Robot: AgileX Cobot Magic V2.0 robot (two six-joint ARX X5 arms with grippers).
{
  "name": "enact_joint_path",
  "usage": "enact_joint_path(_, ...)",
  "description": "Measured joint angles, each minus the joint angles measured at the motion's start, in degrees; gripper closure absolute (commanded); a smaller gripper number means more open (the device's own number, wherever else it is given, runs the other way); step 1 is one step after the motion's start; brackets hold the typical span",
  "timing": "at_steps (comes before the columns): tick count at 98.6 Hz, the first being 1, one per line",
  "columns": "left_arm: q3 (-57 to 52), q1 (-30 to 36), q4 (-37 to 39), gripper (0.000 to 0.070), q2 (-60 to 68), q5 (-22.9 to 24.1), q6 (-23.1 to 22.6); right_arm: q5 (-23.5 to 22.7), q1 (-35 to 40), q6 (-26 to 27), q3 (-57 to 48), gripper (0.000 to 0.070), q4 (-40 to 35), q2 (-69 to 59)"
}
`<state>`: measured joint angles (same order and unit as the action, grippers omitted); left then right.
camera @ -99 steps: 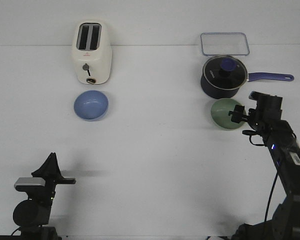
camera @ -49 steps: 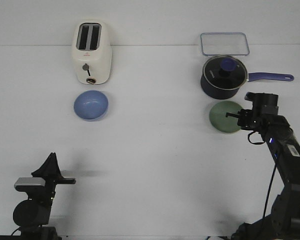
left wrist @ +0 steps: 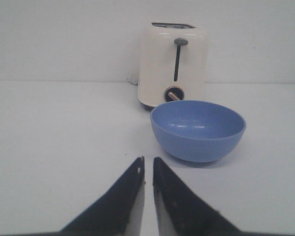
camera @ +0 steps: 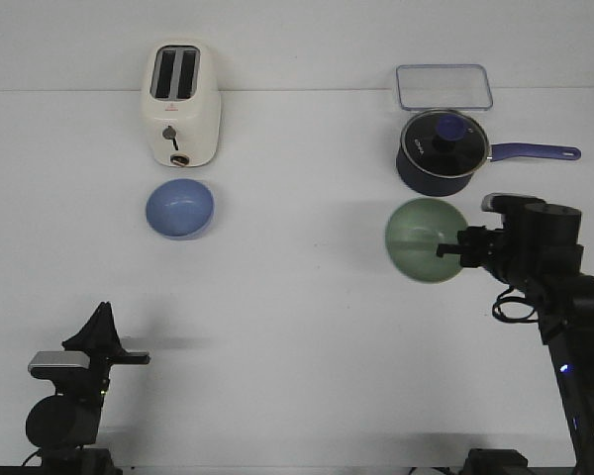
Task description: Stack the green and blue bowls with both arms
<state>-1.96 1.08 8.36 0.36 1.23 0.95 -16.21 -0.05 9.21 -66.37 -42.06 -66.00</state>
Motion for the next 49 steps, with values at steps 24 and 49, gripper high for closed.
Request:
enact_joint_path(24, 0.0, 0.0, 0.0, 0.0685, 0.0, 0.0, 0.0, 1.3, 17.6, 1.8, 8.4, 0.0700, 0.3, 2.3)
enact_joint_path(49, 0.0, 0.0, 0.0, 0.0686, 0.0, 0.0, 4.9, 5.6, 30.9, 6.3, 17.9, 0.0700, 7.5, 1.7)
